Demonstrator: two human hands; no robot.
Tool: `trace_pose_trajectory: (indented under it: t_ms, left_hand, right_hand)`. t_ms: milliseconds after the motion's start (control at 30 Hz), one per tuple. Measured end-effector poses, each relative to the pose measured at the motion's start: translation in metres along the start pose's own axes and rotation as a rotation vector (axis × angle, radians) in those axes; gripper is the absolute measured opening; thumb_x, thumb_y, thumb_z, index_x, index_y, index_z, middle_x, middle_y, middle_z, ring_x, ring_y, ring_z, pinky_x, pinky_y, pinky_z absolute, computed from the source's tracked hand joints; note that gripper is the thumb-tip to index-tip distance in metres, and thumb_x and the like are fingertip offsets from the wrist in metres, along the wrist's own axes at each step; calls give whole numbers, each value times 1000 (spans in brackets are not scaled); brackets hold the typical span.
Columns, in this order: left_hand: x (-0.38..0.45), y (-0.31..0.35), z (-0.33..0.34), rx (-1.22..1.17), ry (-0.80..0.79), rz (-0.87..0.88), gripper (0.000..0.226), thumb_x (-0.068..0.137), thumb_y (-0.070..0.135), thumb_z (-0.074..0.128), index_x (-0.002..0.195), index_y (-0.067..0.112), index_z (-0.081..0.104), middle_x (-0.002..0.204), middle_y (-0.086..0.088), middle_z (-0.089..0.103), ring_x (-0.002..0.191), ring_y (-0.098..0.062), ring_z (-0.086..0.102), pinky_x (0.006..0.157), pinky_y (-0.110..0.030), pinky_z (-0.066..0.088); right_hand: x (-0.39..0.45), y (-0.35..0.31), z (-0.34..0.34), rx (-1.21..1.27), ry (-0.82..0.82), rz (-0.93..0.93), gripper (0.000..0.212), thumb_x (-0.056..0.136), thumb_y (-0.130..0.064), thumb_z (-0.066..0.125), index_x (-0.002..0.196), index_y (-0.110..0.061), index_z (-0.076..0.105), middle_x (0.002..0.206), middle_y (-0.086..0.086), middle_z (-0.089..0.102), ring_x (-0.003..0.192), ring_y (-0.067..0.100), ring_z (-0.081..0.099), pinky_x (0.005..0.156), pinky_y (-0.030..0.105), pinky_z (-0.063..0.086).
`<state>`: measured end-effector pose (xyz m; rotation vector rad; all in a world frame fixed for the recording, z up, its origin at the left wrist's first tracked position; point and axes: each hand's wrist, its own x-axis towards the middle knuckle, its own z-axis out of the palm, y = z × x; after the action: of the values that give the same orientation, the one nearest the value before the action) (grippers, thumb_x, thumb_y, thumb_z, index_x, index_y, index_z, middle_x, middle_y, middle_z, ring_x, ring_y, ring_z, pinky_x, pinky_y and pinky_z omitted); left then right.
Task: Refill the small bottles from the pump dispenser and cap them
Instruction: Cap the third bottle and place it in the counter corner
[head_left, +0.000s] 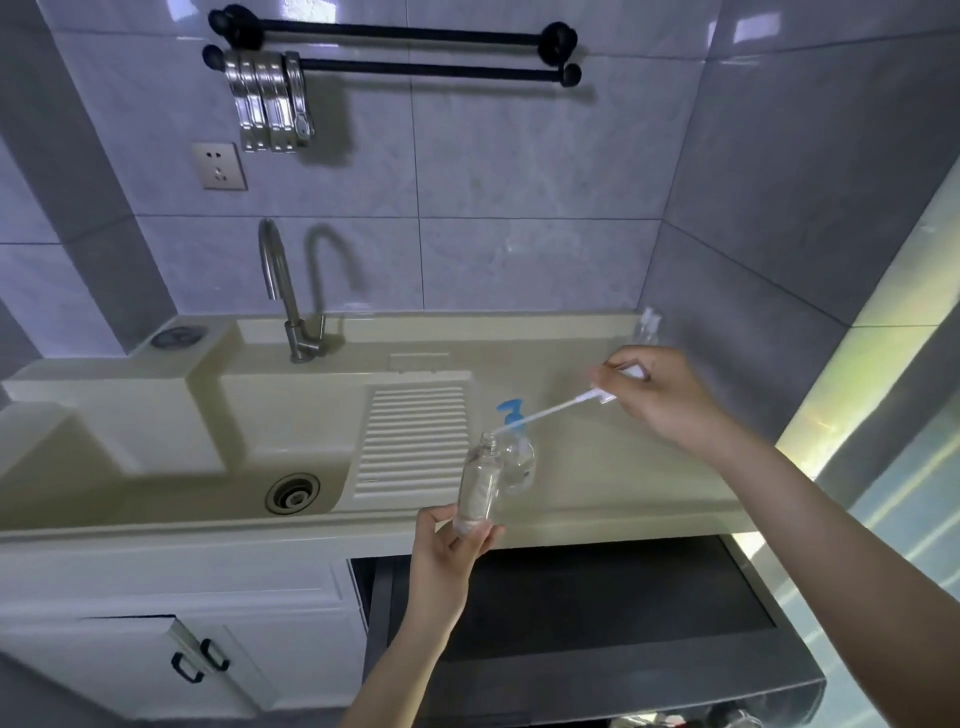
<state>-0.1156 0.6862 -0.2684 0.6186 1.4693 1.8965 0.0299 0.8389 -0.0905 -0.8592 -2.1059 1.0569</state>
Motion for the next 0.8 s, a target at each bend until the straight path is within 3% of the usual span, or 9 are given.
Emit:
trace_pose_trajectory:
  t_ms: [100, 233, 333, 433, 500, 567, 700, 800]
  left_hand:
    - [-1, 0, 9, 20, -11, 20, 24, 84, -1, 64, 99, 4, 46, 95, -23, 69, 84, -29, 71, 84, -39, 55]
    - [-3, 0, 18, 33, -12, 43, 23, 84, -2, 64, 98, 5, 46, 93, -24, 68, 83, -29, 71, 78, -31, 57]
    - [-5, -1, 25, 56, -22, 47, 24, 84, -1, 65, 98, 6, 47, 88, -18, 70, 83, -29, 71, 78, -31, 57]
    - [-9, 1, 34, 74, -50, 43, 31, 80, 8, 73, 97, 8, 47, 84, -9, 72, 84, -30, 71, 80, -34, 57]
    - [-11, 3, 41, 87, -74, 59, 35, 77, 15, 75, 96, 9, 47, 83, -10, 71, 83, -30, 71, 81, -36, 57]
    - [-12, 4, 45, 106, -84, 68, 27, 83, 5, 68, 96, 7, 45, 84, -16, 67, 81, -29, 71, 83, -38, 56]
    - [-17, 10, 53, 95, -107, 81, 22, 87, 0, 62, 95, 9, 44, 92, -27, 65, 77, -22, 71, 74, -24, 56]
    - [-22, 15, 57, 82, -131, 101, 24, 87, -1, 61, 95, 14, 44, 95, -25, 67, 73, -17, 71, 68, -17, 52]
  right_hand:
    - [3, -1, -6, -96, -62, 7, 28, 89, -20, 63, 62, -12, 63, 45, -12, 52, 39, 1, 35, 41, 13, 25]
    - [12, -7, -15, -184, -105, -31, 24, 86, -22, 65, 62, -18, 64, 69, 1, 68, 60, 9, 52, 55, 24, 36]
    - [18, -9, -20, -274, -166, -108, 15, 82, -28, 68, 70, -25, 61, 77, -10, 64, 74, 8, 55, 65, 24, 40]
    - [22, -9, -16, -420, -303, -107, 20, 80, -31, 72, 78, -30, 53, 79, -12, 52, 73, 8, 47, 64, 22, 36]
    - [21, -10, -9, -471, -429, -118, 19, 81, -25, 73, 84, -31, 55, 80, -14, 51, 73, 8, 46, 64, 18, 36]
    - [19, -10, -5, -469, -501, -131, 19, 82, -17, 72, 89, -29, 59, 87, -10, 57, 78, 13, 51, 69, 19, 41]
    - [16, -15, -8, -438, -542, -124, 27, 79, -11, 73, 83, -36, 64, 101, 5, 67, 94, 26, 61, 85, 38, 50]
    - [15, -20, -11, -469, -559, -136, 27, 76, -11, 76, 80, -36, 67, 98, 5, 68, 92, 25, 63, 86, 38, 51]
